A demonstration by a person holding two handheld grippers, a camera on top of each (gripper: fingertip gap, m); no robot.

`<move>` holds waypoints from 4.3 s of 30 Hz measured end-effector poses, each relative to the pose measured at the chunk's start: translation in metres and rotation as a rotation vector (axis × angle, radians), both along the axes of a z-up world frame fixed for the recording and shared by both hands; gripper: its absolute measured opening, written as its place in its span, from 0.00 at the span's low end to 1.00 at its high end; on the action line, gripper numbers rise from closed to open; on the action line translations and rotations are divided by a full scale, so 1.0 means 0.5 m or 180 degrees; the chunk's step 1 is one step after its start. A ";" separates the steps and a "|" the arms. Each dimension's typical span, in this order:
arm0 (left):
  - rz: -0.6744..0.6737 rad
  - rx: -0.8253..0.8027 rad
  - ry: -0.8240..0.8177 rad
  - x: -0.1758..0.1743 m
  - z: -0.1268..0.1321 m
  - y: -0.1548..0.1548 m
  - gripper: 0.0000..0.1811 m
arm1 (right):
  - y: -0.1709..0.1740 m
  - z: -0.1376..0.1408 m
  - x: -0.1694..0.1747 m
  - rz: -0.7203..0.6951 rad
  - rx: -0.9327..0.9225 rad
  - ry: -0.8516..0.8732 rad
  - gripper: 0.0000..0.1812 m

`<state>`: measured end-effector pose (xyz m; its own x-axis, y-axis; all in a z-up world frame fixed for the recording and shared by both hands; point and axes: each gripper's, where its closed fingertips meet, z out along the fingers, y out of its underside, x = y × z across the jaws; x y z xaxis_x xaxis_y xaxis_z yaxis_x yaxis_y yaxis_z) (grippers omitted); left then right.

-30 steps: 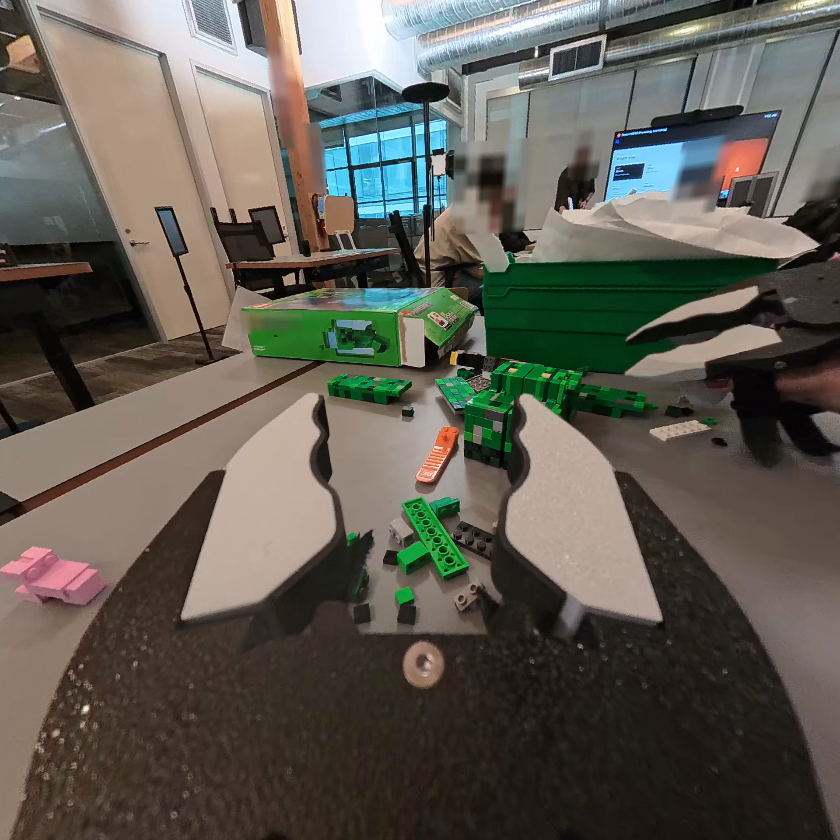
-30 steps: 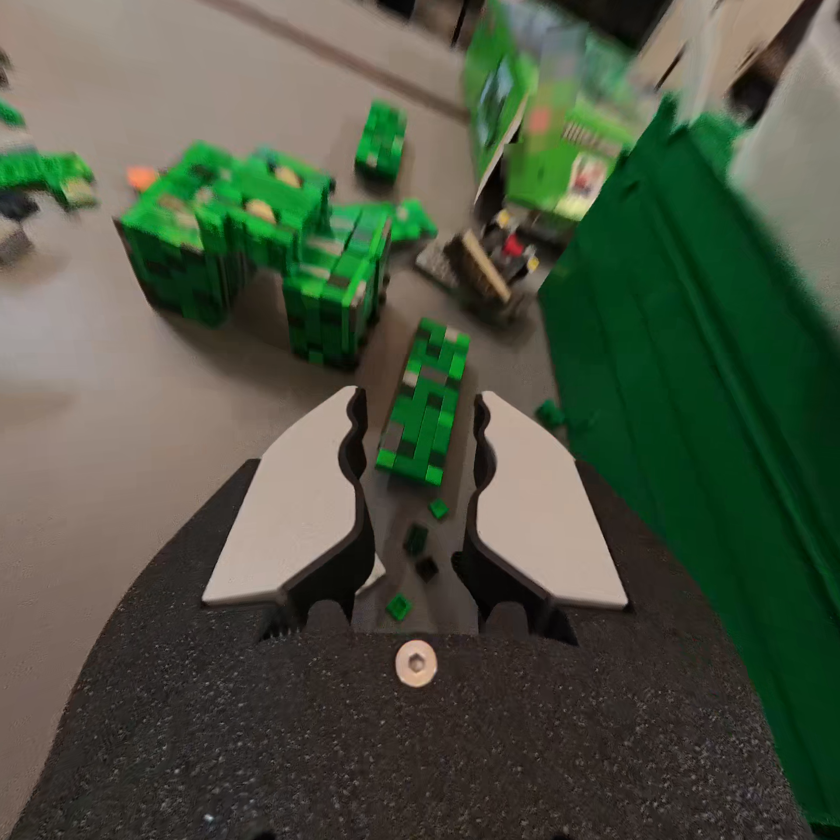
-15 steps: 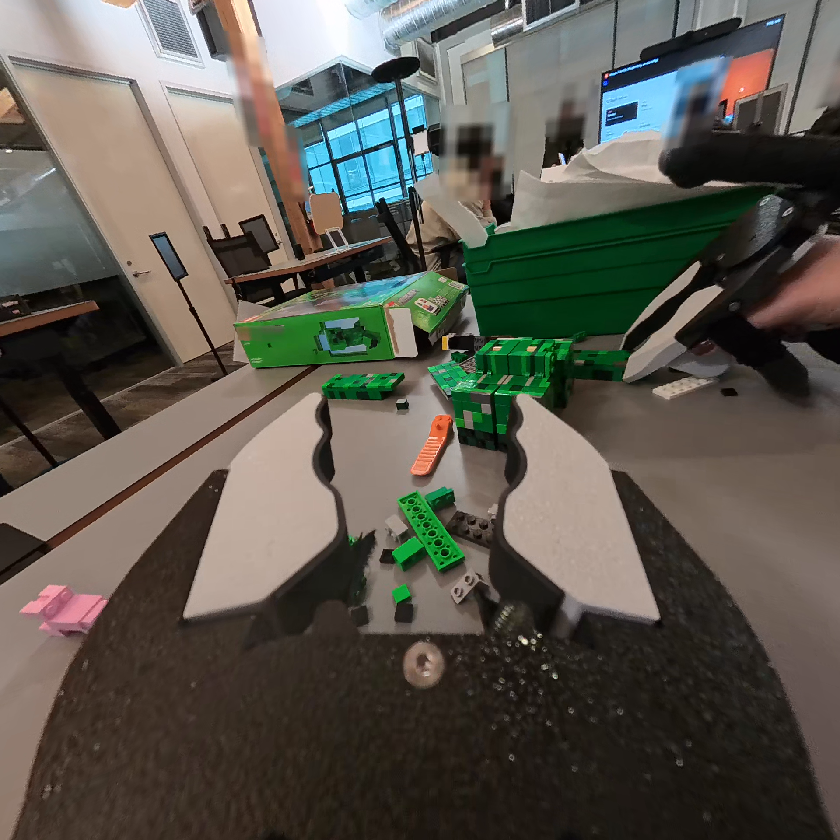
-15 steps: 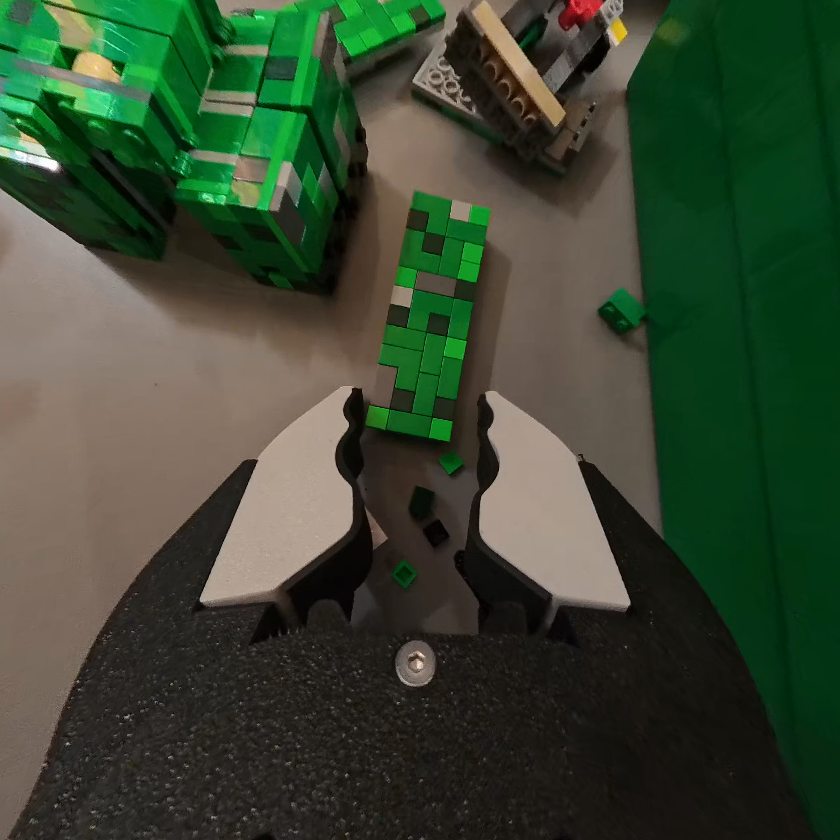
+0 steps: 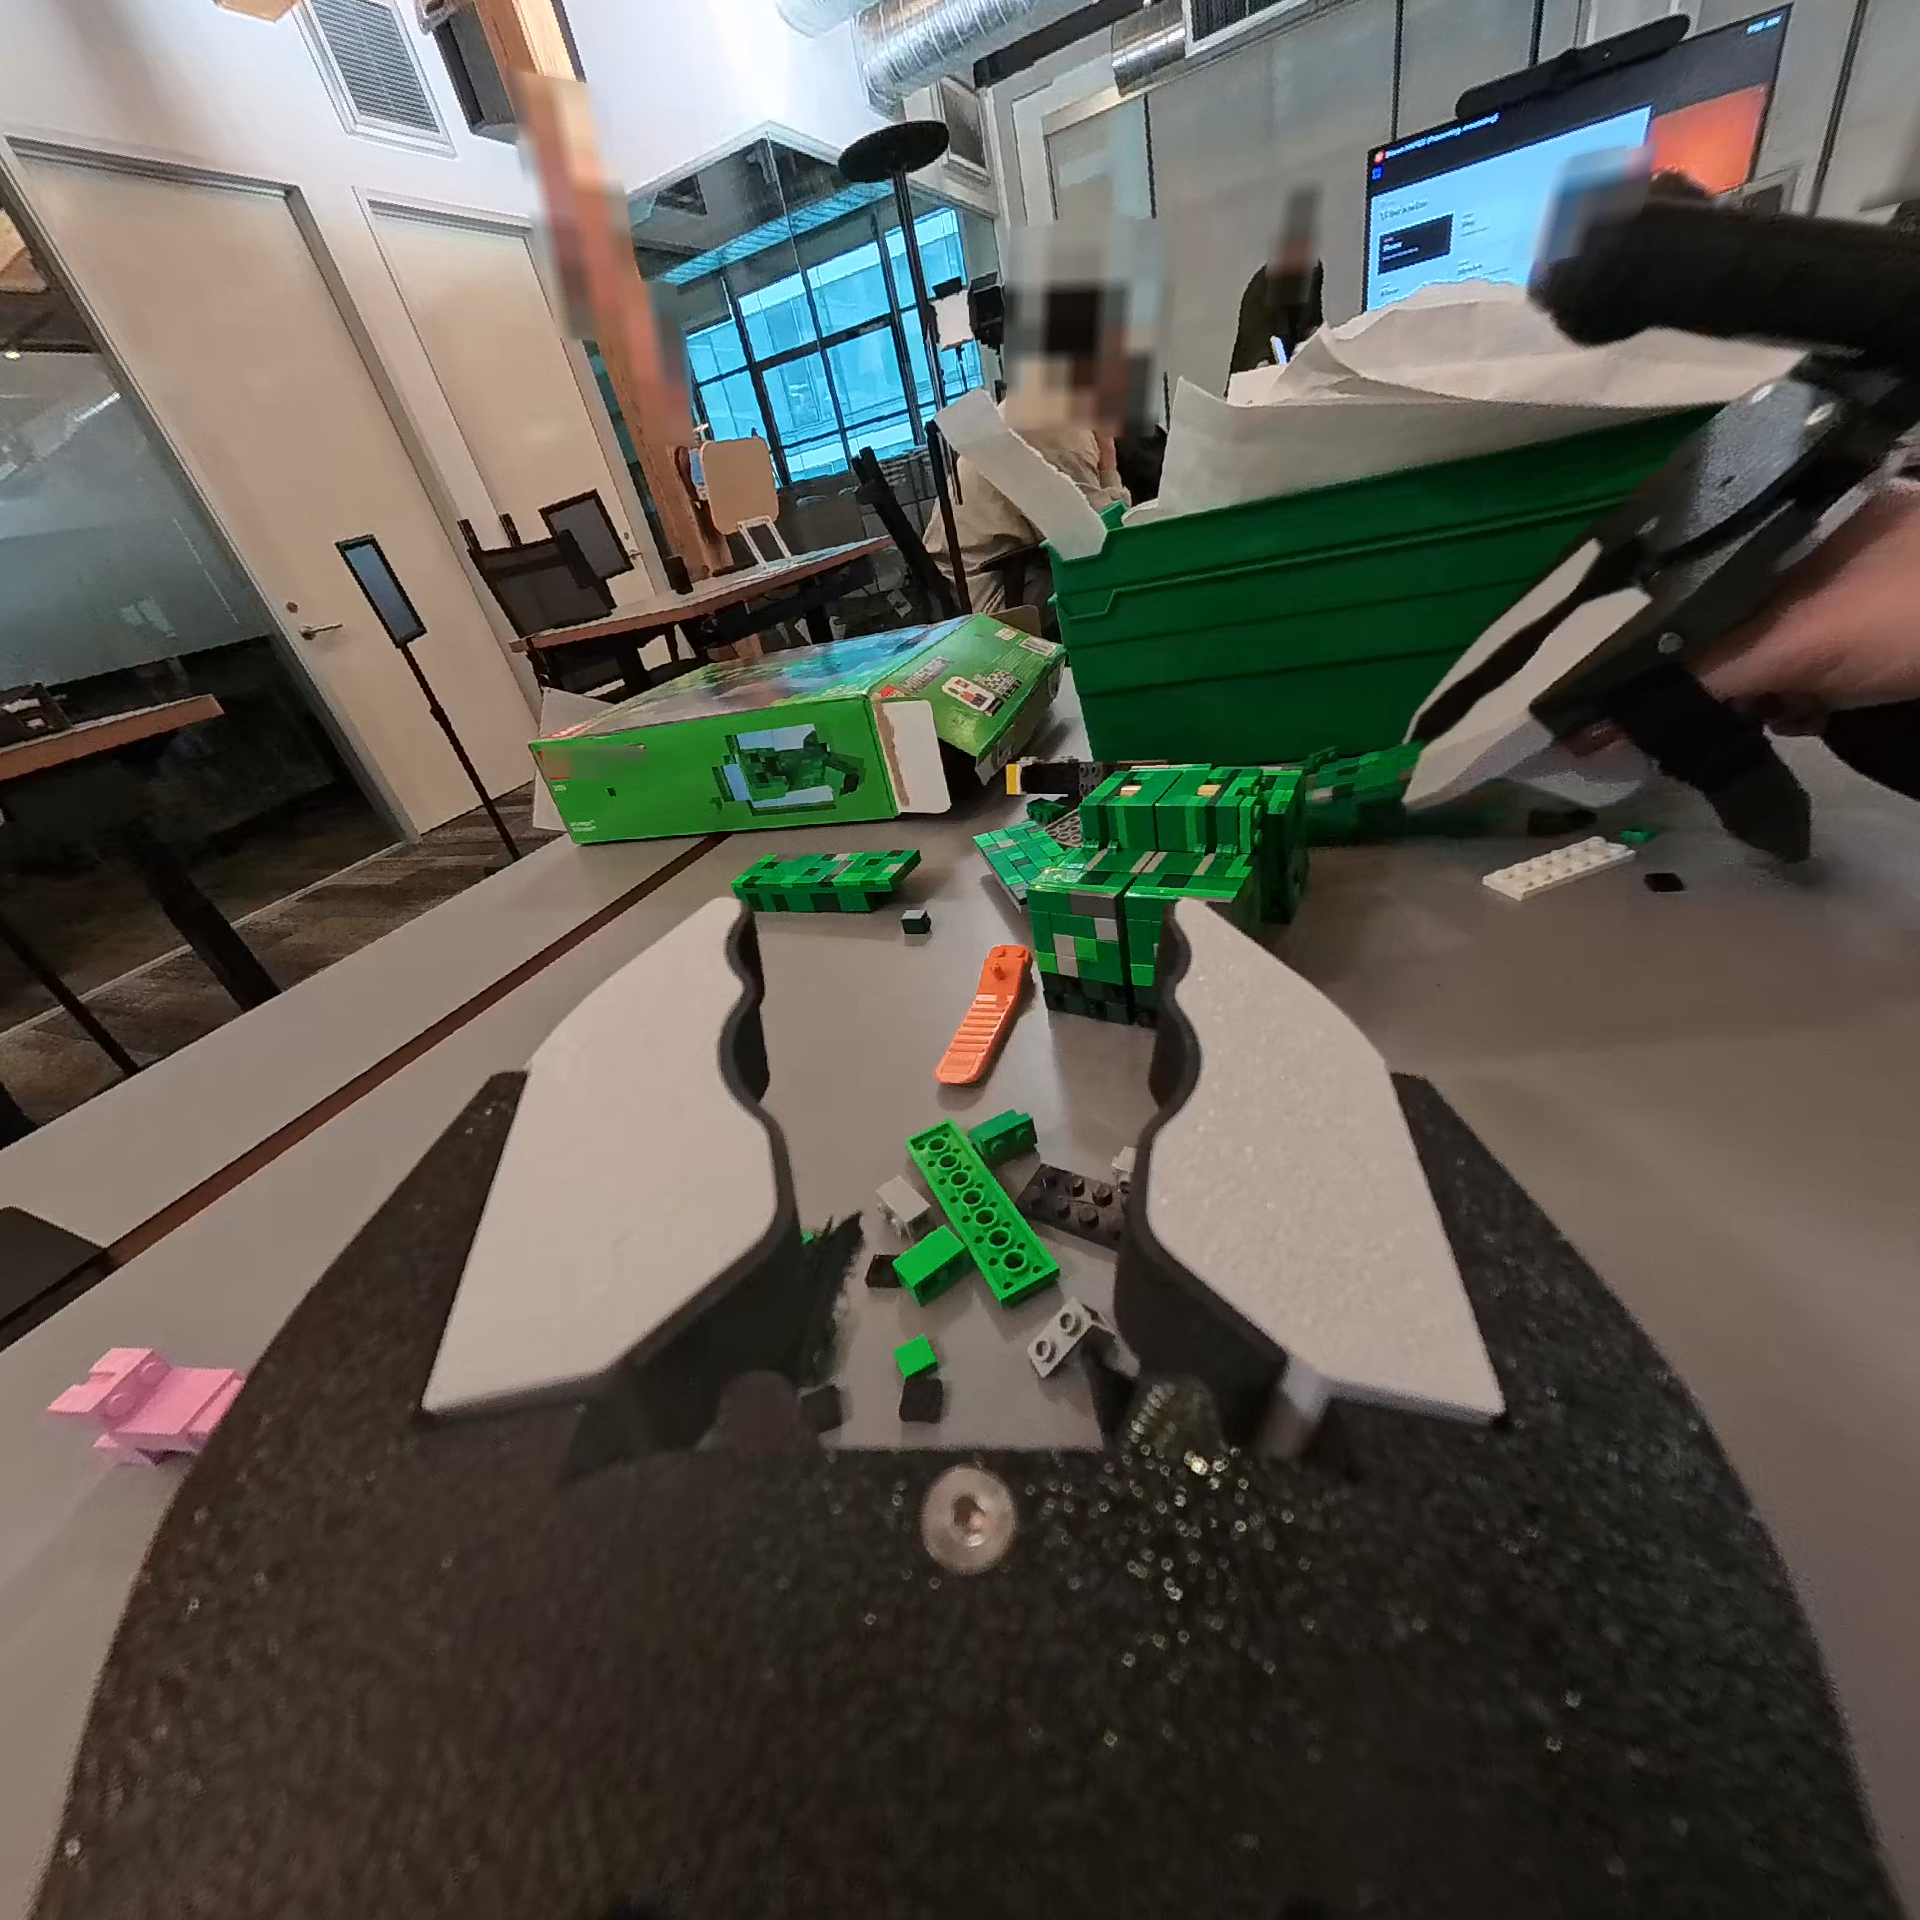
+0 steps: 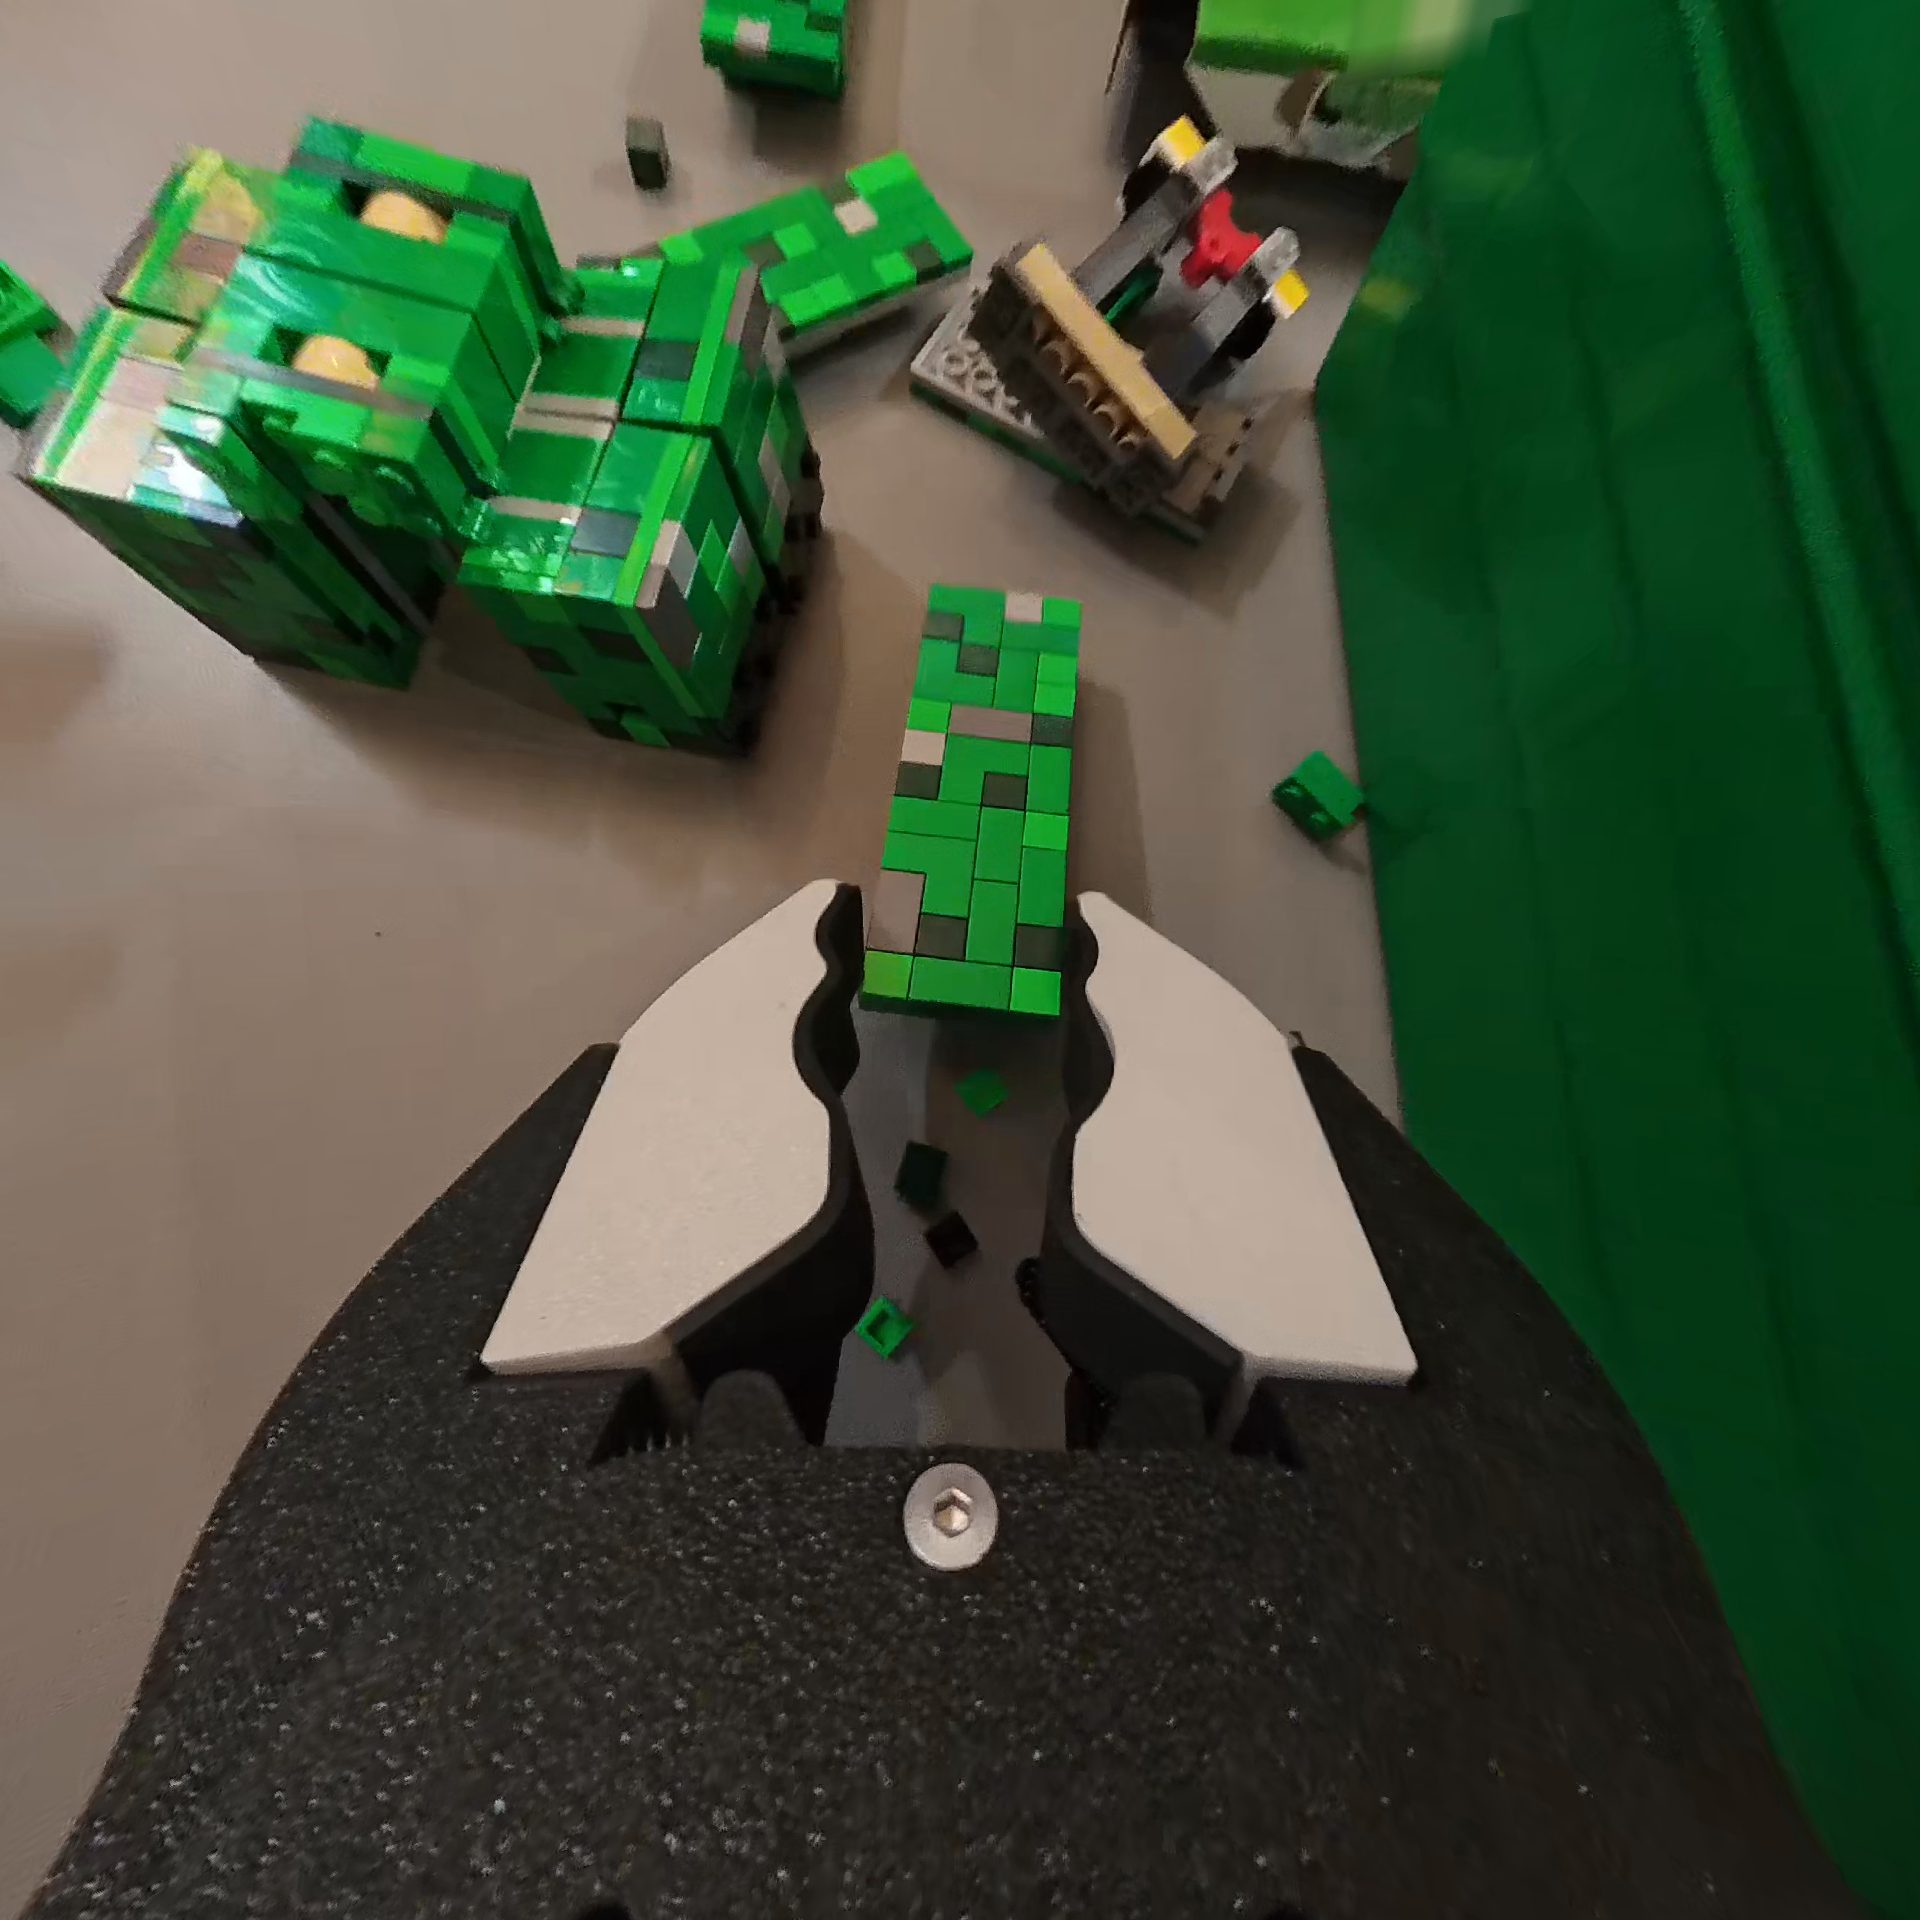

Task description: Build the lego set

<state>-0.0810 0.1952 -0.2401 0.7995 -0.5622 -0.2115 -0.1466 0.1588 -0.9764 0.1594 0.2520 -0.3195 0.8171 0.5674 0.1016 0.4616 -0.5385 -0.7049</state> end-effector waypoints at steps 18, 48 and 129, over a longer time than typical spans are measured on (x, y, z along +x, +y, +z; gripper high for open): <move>-0.0018 0.0024 0.0192 0.013 -0.009 -0.003 0.39 | -0.027 0.047 -0.016 0.0309 0.0158 0.0589 0.04; -0.0002 0.0097 0.0493 0.029 -0.023 -0.006 0.38 | -0.019 0.061 -0.095 0.0458 0.1744 -0.0068 0.00; 0.0582 0.0079 0.0019 -0.063 0.004 -0.110 0.42 | -0.075 0.124 -0.137 0.0806 0.2248 0.0667 0.14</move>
